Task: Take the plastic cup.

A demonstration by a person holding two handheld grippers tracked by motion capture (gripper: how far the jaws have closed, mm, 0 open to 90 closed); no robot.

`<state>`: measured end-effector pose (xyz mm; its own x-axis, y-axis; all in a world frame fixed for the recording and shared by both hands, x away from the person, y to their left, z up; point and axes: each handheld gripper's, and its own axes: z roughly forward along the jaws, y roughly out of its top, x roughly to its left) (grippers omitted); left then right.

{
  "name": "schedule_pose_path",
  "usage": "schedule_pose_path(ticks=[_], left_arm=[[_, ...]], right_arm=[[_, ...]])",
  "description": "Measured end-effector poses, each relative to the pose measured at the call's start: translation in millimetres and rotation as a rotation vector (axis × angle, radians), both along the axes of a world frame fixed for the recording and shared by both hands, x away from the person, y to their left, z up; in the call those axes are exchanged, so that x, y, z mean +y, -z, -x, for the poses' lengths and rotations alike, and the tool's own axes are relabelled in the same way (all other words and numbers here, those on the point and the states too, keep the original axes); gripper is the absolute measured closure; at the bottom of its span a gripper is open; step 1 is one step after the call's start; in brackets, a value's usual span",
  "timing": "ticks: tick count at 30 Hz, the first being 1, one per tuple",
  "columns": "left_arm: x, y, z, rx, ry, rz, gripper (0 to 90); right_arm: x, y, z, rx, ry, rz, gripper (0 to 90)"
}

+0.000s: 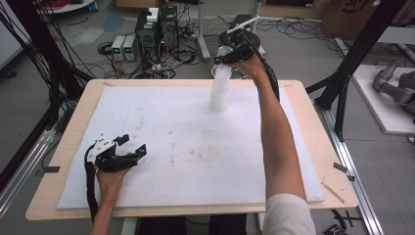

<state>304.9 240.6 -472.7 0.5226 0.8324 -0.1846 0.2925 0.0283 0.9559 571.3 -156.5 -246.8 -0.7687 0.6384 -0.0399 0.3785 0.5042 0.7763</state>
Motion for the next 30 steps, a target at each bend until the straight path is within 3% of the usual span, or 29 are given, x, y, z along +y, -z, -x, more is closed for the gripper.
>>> schedule_pose_path(ticks=[8, 15, 24, 30], left_arm=[[-0.1, 0.1, -0.1, -0.002, 0.0, 0.001, 15.2], [-0.2, 0.1, -0.1, -0.003, -0.001, 0.002, 15.2], [-0.1, 0.1, -0.1, -0.001, -0.001, 0.001, 15.2], [0.0, 0.1, -0.2, -0.002, 0.001, 0.0, 15.1]], right_arm=[[1.4, -12.8, 0.6, -0.008, 0.0, 0.012, 41.0], [-4.8, -26.5, 5.6, -0.027, 0.001, -0.009, 41.1], [-8.8, -30.1, 8.7, -0.032, -0.002, -0.014, 41.1], [-4.2, -30.4, 16.3, -0.038, -0.034, -0.009, 41.1]])
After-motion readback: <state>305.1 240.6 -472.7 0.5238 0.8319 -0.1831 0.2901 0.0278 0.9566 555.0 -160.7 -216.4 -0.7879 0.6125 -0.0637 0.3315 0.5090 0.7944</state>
